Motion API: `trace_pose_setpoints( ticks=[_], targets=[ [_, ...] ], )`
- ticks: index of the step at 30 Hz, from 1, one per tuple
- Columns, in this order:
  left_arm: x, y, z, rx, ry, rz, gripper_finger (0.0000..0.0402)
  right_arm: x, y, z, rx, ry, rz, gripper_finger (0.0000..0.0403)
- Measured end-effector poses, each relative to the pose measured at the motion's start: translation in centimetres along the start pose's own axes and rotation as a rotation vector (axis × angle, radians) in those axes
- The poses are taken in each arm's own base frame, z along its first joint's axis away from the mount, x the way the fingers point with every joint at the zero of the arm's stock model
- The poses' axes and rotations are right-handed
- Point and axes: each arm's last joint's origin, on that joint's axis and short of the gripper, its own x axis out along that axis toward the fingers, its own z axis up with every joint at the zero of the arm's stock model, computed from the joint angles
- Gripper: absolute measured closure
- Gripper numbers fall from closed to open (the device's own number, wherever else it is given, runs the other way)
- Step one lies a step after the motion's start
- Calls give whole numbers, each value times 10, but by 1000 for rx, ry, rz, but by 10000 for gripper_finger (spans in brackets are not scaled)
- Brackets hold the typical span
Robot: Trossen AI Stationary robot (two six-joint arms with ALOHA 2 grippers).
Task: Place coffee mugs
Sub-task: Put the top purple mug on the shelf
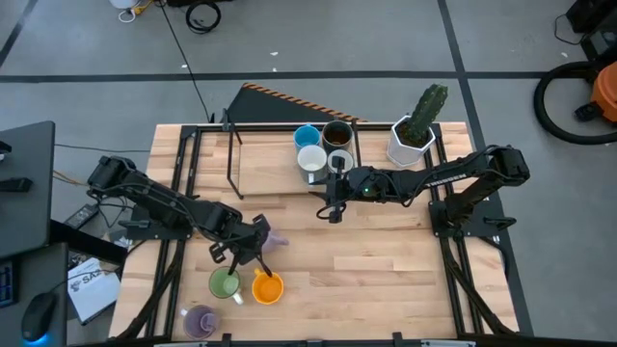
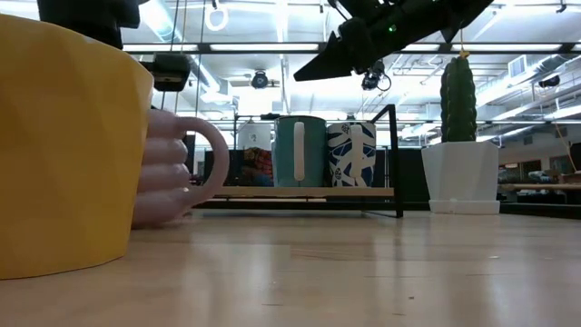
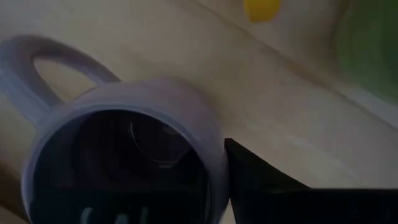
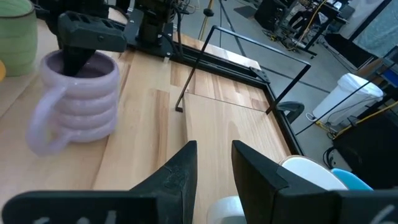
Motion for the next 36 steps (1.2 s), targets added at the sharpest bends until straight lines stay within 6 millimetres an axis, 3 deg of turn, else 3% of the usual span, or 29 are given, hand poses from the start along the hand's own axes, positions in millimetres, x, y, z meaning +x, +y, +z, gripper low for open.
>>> trace_pose_setpoints(
  ticks=[7,13,19,24,32,36],
  targets=[
    [-8,3,6,-123,-61,-41,361,0,0,0,0,0,0,297],
    [-28,19,11,-379,-81,-18,353,0,1,-3,-6,36,0,297],
    [-49,29,12,-598,-63,-30,356,-18,9,-3,-23,157,-81,297],
    [-62,36,17,-616,-86,33,357,-27,12,1,-30,162,-68,297],
    [-72,28,2,-591,79,116,357,-27,8,-11,-12,275,-99,297],
    [-85,27,-3,-602,35,149,357,-28,9,-14,-20,287,-92,298]
  ],
)
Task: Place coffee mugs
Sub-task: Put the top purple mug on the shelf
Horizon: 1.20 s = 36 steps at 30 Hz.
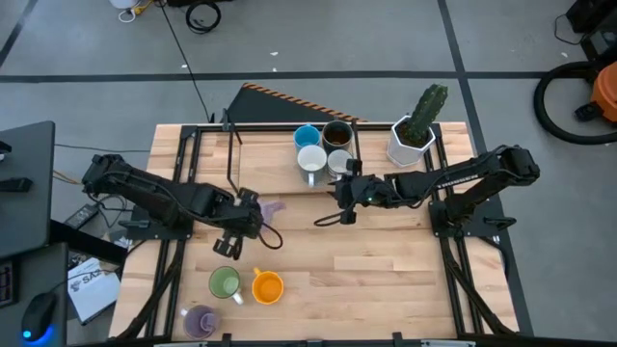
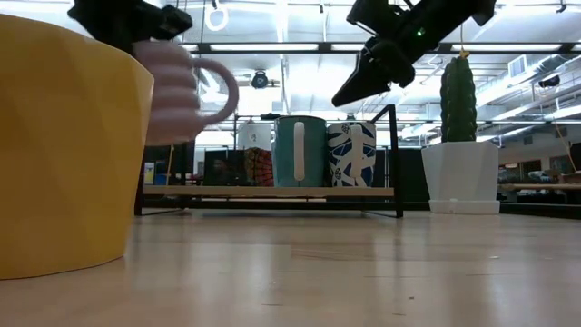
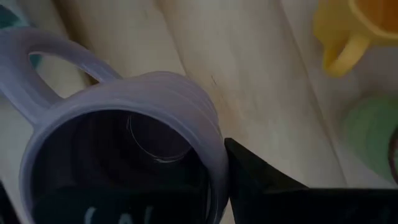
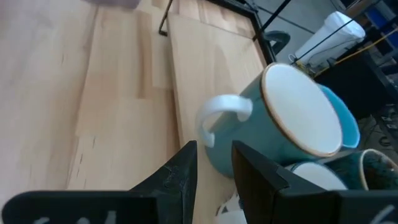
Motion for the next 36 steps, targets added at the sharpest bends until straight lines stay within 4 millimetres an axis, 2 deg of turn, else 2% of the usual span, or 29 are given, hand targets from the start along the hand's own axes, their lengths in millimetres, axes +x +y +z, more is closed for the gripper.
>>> trace_pose_setpoints(
  ticks=[8,20,30,36],
  targets=[
    [-26,8,-13,-43,-97,80,358,-6,-3,-5,15,-34,-43,298],
    [-28,13,-12,-7,-105,168,358,-30,-11,-14,47,-213,-37,298],
    [-23,48,-15,-400,-160,180,358,-36,-12,-17,53,-294,-20,298],
    [-11,84,-27,-705,-122,177,357,-36,-12,-17,55,-301,-22,298]
  ],
)
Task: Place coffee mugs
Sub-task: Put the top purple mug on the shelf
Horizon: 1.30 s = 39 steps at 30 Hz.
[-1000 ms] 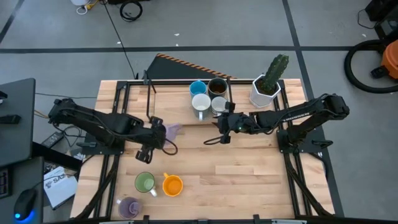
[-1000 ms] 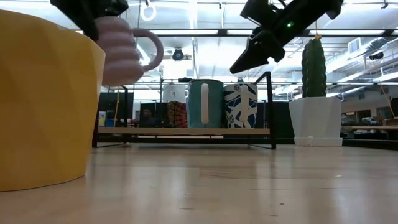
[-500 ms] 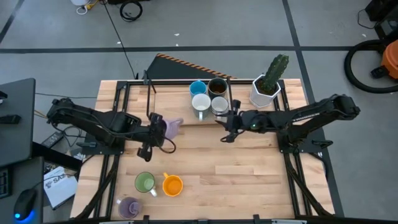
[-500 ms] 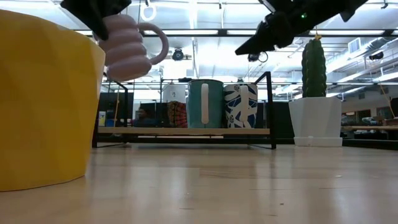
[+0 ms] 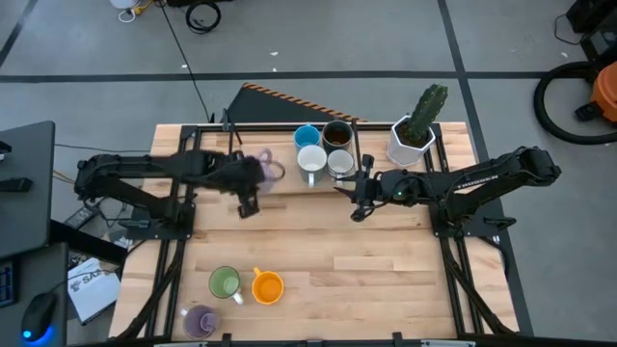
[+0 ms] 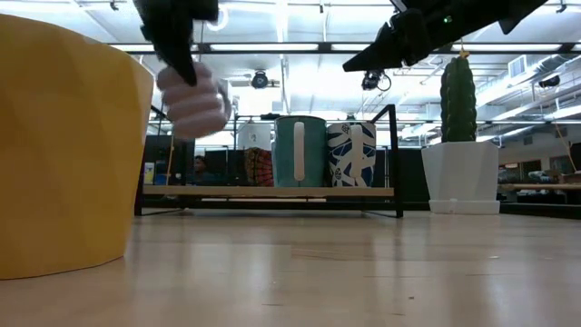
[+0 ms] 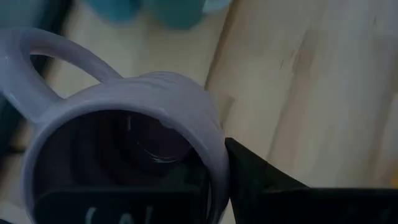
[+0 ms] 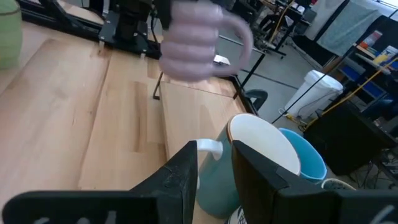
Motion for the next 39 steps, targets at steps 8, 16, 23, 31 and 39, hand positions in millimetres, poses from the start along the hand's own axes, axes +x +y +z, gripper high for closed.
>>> trace_pose_setpoints(
  ticks=[8,16,23,31,39],
  targets=[
    [35,47,24,-172,131,-88,357,0,0,2,0,-20,10,298],
    [61,83,57,-163,207,-44,356,0,0,2,-3,-26,19,298],
    [96,116,71,-177,272,-14,356,0,0,1,-6,-26,20,298],
    [123,146,78,-296,215,37,356,0,1,2,-11,-38,40,298],
    [137,144,85,-313,168,40,356,0,1,2,-18,-38,42,298]
  ],
)
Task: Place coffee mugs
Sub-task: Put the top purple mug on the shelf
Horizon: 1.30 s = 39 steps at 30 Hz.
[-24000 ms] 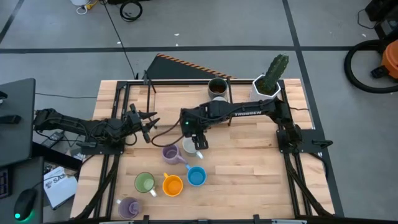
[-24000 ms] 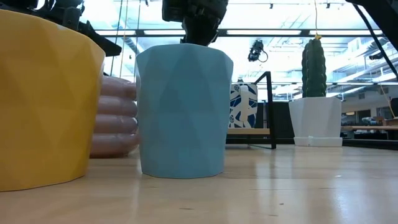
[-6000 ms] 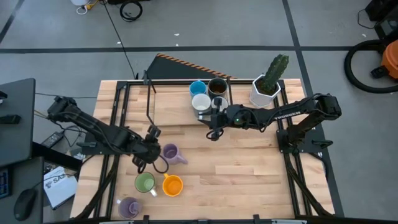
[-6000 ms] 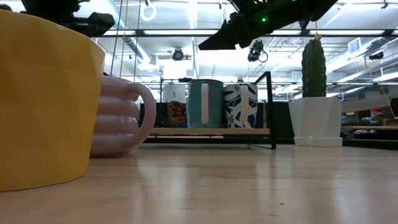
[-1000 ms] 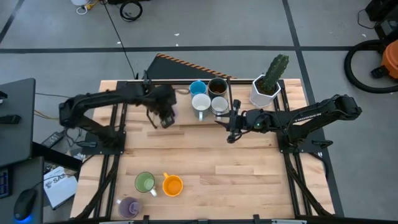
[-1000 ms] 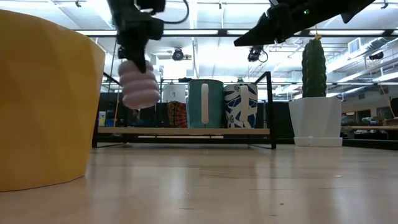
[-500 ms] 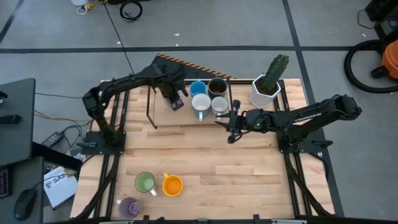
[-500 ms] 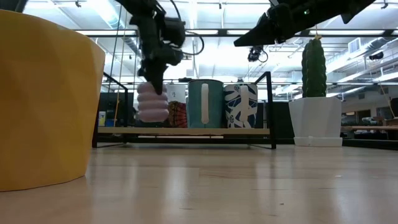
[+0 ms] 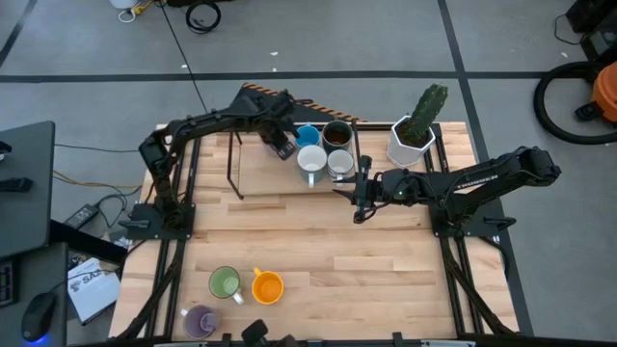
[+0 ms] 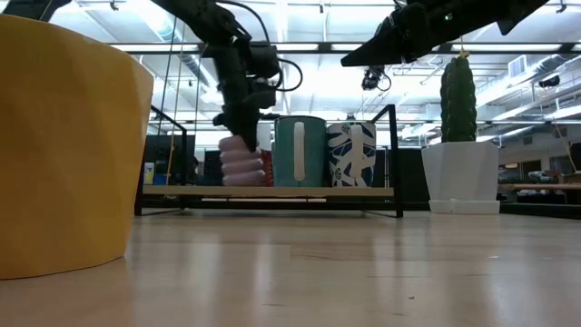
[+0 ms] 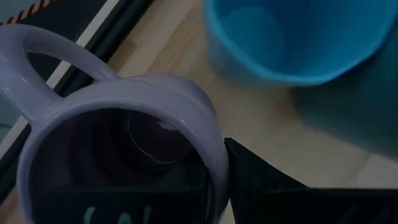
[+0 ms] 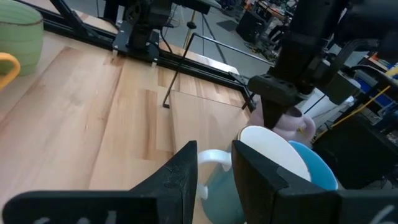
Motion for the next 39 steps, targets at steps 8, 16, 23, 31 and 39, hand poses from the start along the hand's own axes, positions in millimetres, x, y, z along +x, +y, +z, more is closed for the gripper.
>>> trace_pose_setpoints(
  ticks=[8,16,23,31,39],
  targets=[
    [0,-8,2,25,-24,-24,356,0,0,1,2,-6,-2,298],
    [-1,-9,2,46,-21,-68,356,0,0,1,2,-14,18,298],
    [-1,-9,2,48,-22,-70,347,0,0,1,2,-14,19,298],
    [-1,-10,2,57,-22,-73,313,0,1,1,2,-15,22,298],
    [-1,-13,2,66,-27,-74,273,0,1,1,2,-15,23,298]
  ],
)
